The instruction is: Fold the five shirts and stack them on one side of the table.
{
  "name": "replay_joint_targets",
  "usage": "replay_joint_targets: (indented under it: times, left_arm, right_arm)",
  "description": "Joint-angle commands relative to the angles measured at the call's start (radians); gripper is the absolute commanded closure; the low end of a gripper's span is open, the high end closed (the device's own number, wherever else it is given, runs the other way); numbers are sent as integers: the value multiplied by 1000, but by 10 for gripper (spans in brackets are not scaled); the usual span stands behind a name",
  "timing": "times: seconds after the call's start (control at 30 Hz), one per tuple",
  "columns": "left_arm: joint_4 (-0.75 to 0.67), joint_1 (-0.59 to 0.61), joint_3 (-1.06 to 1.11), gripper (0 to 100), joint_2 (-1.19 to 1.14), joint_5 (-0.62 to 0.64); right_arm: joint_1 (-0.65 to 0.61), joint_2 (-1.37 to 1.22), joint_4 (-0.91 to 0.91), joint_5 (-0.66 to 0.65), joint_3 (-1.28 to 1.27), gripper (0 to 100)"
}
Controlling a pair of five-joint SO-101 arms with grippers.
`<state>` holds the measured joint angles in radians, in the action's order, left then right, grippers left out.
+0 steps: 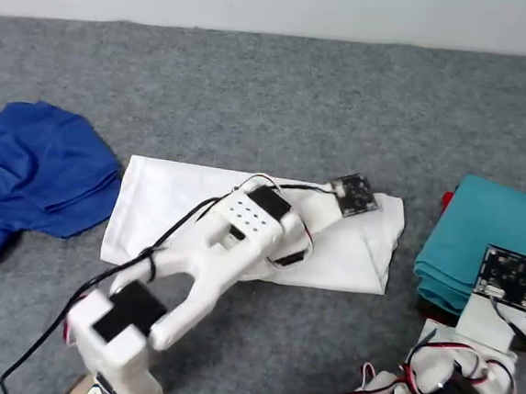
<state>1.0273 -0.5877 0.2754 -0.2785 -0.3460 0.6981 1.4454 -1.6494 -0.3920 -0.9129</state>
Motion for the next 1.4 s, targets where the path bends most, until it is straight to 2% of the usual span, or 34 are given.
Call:
replay_joint_targets:
  times: [0.0,0.23,0.37,0.53,0.67,0.83,0.97,1.07,1.37]
  left_arm:
    - [31,29,-105,907,-29,2]
    - [120,23,-171,907,3,6]
    - [196,28,-185,907,109,11]
    - [264,64,-185,902,270,81]
    - [305,189,-183,902,351,126]
    - [404,413,-185,896,362,126]
    - [440,595,-180,799,362,126]
    - [411,707,-179,754,358,124]
    - [354,807,-182,752,117,66]
  right_arm:
    - [10,5,16,9,5,959]
    - [10,5,16,9,5,958]
    - [10,5,16,9,5,958]
    - [10,5,16,9,5,958]
    - [10,5,16,9,5,958]
    - [7,5,16,9,5,958]
    - [7,5,16,9,5,958]
    - [5,5,16,9,5,958]
    - [5,5,16,9,5,958]
